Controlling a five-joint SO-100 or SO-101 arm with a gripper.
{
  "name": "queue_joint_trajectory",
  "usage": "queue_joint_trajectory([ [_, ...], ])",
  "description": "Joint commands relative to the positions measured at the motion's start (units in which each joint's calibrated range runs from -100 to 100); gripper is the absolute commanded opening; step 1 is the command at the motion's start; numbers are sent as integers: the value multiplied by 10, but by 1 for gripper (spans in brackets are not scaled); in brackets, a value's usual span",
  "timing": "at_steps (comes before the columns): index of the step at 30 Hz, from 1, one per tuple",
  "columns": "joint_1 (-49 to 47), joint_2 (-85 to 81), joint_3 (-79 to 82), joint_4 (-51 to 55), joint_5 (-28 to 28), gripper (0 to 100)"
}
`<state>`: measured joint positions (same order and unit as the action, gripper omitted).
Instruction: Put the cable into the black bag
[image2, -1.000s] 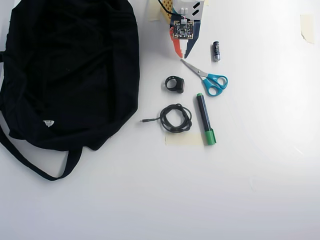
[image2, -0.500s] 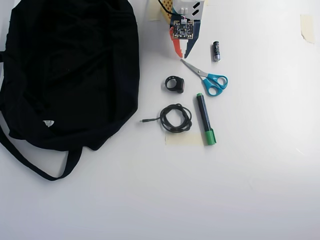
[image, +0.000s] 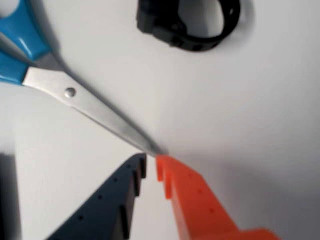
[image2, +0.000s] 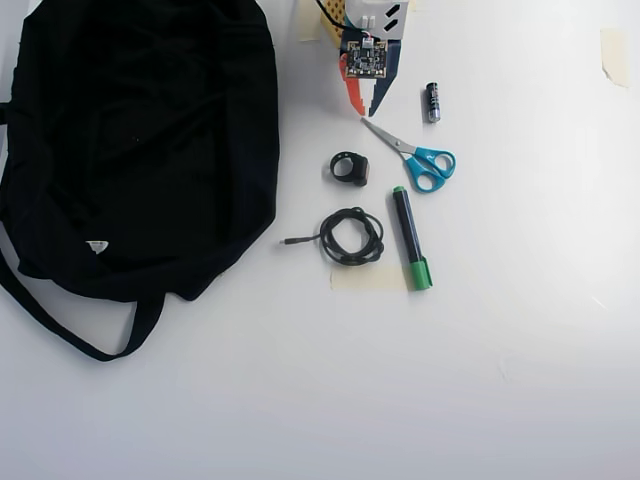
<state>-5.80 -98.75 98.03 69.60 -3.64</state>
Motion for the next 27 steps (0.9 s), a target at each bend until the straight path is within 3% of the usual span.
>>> queue_joint_trajectory([
  [1, -3, -8, 7, 6, 0, 2],
  [6, -3, -7, -30, -28, 0, 2],
  [10, -3, 21, -91, -120, 0, 2],
  [27, -47, 418, -338, -538, 3, 2],
])
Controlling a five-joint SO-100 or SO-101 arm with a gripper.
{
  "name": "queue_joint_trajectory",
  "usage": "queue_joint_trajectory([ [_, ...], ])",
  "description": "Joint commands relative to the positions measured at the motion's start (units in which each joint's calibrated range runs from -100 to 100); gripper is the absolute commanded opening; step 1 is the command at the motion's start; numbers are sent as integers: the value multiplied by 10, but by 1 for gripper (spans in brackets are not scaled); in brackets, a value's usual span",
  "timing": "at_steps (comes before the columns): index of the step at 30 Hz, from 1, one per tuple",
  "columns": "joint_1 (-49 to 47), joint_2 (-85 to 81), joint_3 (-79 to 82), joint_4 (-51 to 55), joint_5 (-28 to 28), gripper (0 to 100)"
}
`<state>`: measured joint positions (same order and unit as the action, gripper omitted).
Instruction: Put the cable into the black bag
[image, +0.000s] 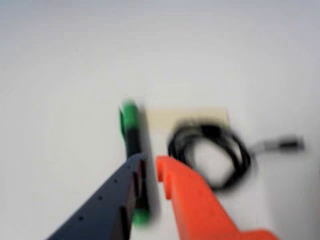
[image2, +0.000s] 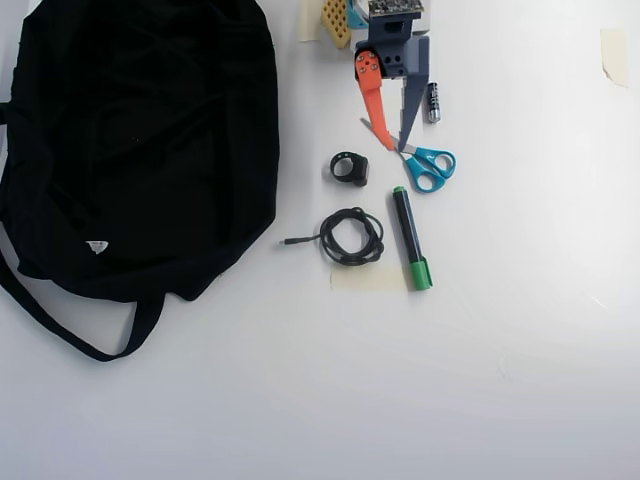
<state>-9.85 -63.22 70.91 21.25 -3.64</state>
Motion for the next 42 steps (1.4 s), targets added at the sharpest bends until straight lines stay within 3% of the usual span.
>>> queue_joint_trajectory([
  [1, -6, 86, -88, -67, 3, 2],
  [23, 12, 516, -614, -83, 6, 2],
  [29, 13, 587, -660, -153, 24, 2],
  [42, 24, 583, -650, -156, 24, 2],
])
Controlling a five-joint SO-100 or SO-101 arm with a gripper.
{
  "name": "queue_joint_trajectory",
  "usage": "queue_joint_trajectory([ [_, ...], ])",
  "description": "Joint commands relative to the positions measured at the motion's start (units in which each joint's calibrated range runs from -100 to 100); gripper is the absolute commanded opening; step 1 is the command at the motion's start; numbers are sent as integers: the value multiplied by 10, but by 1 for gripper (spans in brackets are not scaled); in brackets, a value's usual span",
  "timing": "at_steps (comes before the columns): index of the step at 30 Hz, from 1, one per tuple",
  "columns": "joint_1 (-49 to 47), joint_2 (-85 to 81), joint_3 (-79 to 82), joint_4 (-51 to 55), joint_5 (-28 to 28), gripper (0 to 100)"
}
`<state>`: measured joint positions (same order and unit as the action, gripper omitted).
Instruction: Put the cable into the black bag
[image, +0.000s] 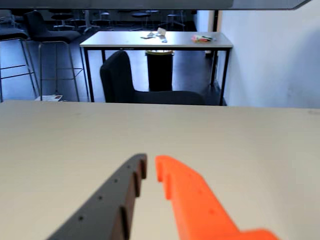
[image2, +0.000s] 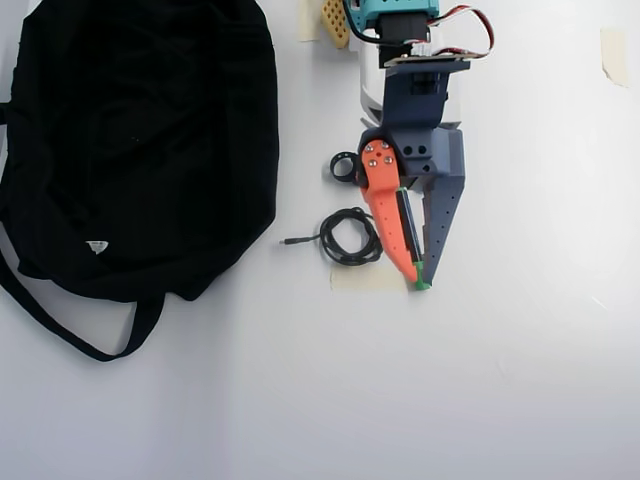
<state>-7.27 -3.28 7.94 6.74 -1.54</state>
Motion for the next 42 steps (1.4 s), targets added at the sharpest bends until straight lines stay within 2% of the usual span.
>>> queue_joint_trajectory([
  [1, -1, -16, -20, -11, 3, 2],
  [33, -19, -18, -8, 2, -2, 2],
  [36, -14, -18, -15, 45, -2, 2],
  [42, -12, -18, -61, 222, 1, 2],
])
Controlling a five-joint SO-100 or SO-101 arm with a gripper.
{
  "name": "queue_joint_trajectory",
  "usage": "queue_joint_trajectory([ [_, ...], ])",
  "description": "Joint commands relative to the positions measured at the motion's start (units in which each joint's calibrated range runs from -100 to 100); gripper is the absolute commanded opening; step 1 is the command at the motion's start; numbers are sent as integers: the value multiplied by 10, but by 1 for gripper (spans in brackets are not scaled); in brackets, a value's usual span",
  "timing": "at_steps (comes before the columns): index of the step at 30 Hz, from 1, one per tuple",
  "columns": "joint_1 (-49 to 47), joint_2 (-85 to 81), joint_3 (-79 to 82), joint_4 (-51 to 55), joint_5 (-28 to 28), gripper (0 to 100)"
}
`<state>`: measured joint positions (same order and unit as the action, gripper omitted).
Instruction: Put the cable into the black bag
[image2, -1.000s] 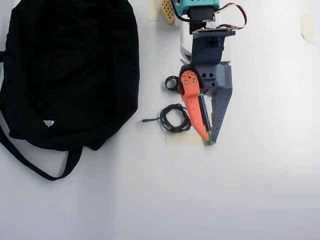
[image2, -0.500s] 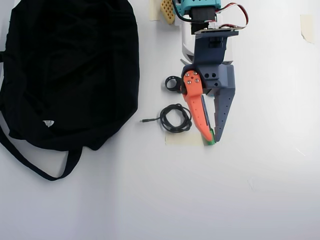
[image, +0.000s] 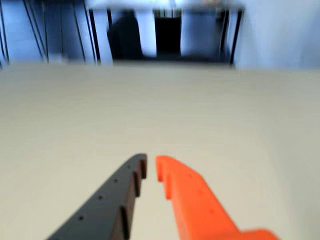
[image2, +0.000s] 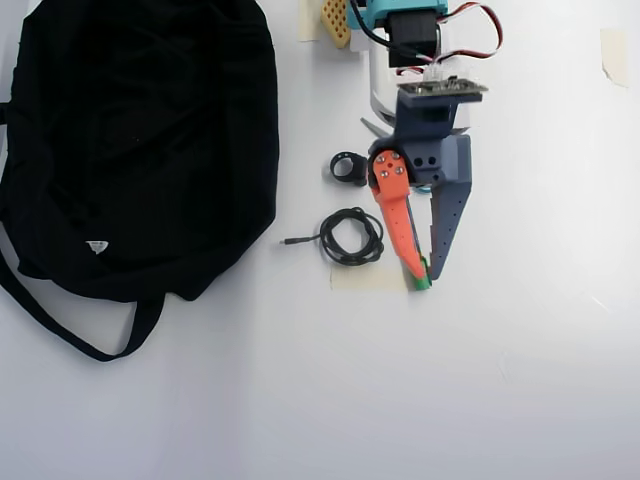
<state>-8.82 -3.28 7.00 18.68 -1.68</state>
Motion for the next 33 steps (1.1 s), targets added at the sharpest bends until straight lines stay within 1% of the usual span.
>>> queue_joint_trajectory([
  [1, 4, -18, -58, 132, 2, 2],
  [10, 8, -7, -63, 361, -2, 3],
  [14, 8, -5, -62, 430, -1, 3],
  [22, 6, -3, -53, 481, -1, 10],
  [28, 1, -3, -17, 484, -4, 18],
  [33, 0, -4, -11, 485, -13, 20],
])
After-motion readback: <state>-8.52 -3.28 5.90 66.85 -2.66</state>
